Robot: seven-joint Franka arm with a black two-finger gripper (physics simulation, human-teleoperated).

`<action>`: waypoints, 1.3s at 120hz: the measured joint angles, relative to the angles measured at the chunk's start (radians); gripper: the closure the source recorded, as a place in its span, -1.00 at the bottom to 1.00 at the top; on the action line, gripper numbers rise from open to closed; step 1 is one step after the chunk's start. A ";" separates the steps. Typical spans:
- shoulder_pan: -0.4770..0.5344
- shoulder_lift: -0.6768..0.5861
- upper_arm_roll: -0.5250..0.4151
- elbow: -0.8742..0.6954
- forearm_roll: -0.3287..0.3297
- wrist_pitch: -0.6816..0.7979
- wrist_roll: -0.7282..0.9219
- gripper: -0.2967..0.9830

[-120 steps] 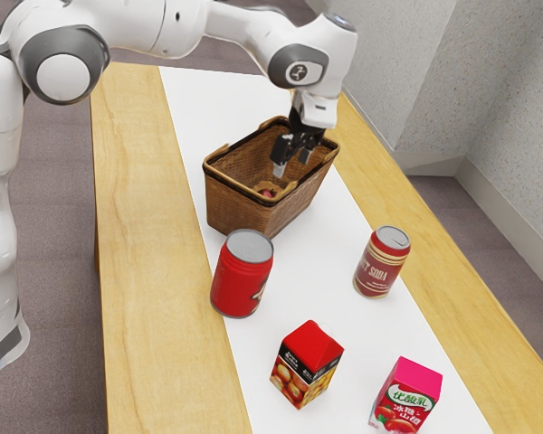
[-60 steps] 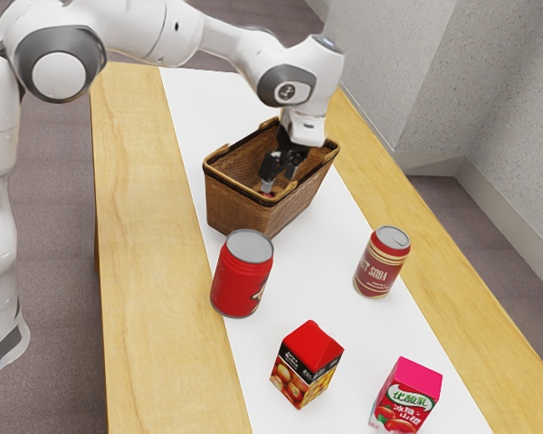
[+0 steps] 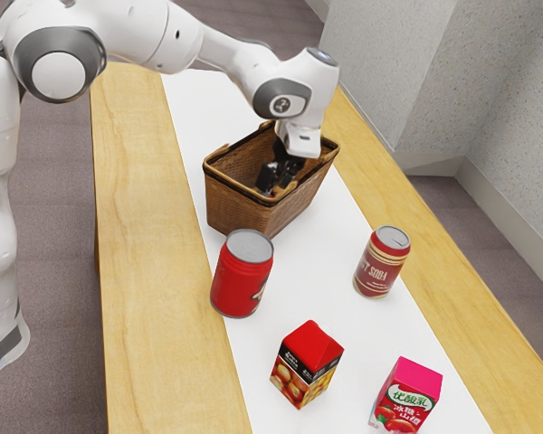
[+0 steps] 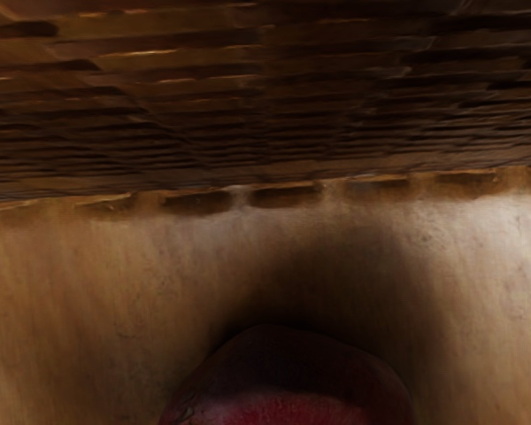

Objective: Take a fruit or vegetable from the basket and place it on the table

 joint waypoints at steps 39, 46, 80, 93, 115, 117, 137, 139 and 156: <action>-0.001 0.007 0.000 -0.023 -0.005 0.031 -0.005 -0.54; -0.001 0.008 0.000 -0.028 -0.006 0.036 -0.006 -0.54; -0.001 0.015 0.000 -0.039 -0.008 0.057 -0.009 -0.54; -0.001 0.015 0.000 -0.045 -0.009 0.063 -0.010 -0.54; -0.001 0.016 0.000 -0.051 -0.009 0.072 -0.012 -0.54; -0.001 0.017 0.000 -0.051 -0.009 0.072 -0.012 -0.54; -0.001 0.018 0.004 -0.052 -0.009 0.077 -0.014 -0.54; -0.001 0.018 0.005 -0.052 -0.009 0.078 -0.014 -0.54; -0.001 0.022 0.006 -0.052 -0.010 0.080 -0.015 -0.54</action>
